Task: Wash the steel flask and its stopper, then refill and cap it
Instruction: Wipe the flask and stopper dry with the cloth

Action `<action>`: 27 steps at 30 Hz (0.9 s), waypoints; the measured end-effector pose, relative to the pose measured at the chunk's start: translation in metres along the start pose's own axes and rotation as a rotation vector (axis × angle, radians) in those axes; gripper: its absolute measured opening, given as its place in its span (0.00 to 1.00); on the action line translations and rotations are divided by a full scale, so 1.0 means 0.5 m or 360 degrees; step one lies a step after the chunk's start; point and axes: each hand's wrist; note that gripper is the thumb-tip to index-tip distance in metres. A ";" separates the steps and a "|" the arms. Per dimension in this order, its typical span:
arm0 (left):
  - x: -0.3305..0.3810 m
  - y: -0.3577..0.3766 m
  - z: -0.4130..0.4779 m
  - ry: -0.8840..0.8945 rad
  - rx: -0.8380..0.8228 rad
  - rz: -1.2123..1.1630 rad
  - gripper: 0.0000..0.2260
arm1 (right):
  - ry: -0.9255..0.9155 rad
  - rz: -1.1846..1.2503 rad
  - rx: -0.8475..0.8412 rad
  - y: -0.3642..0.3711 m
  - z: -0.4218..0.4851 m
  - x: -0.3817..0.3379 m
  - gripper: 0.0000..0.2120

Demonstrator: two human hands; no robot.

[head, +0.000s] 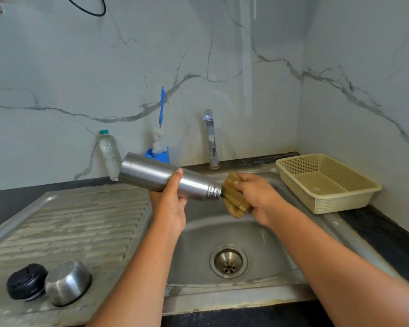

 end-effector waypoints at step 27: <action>-0.003 -0.001 0.006 -0.0012 0.0010 -0.0040 0.25 | 0.0051 -0.0186 -0.0351 0.024 -0.020 0.013 0.18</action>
Point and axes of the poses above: each hand's wrist, its own z-axis towards the middle knuckle, its own y-axis out of the palm, x = y × z, and after that the axes turned 10 degrees about -y, right-handed
